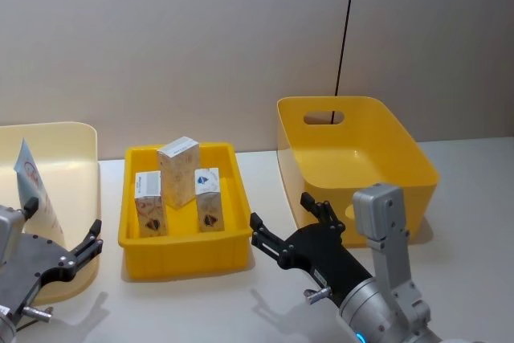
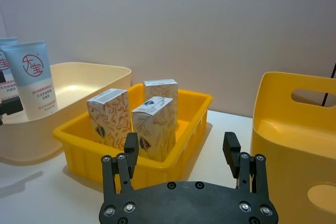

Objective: Bimanual collaborative sorting of washing and personal care products

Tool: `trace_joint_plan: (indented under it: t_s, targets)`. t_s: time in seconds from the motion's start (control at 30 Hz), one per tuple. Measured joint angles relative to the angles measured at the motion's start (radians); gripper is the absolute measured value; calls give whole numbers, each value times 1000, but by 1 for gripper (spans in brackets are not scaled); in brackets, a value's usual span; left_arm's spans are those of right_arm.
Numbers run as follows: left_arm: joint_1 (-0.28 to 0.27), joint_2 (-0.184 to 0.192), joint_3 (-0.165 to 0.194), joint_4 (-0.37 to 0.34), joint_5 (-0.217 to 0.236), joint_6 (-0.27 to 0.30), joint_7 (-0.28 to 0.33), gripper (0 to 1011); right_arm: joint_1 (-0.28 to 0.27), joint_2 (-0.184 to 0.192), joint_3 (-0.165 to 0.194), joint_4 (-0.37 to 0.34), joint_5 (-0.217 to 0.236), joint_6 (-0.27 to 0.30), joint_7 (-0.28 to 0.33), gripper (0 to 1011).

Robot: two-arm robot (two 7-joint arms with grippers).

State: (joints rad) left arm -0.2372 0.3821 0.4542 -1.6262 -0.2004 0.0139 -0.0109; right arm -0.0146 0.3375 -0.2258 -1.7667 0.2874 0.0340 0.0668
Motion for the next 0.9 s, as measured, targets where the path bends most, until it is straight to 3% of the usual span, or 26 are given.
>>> trace_joint_plan:
  t_s: [0.9]
  targets:
    - [0, 0, 0, 0, 0, 0, 0, 1003, 0, 0, 0, 0, 0, 0, 0, 1001]
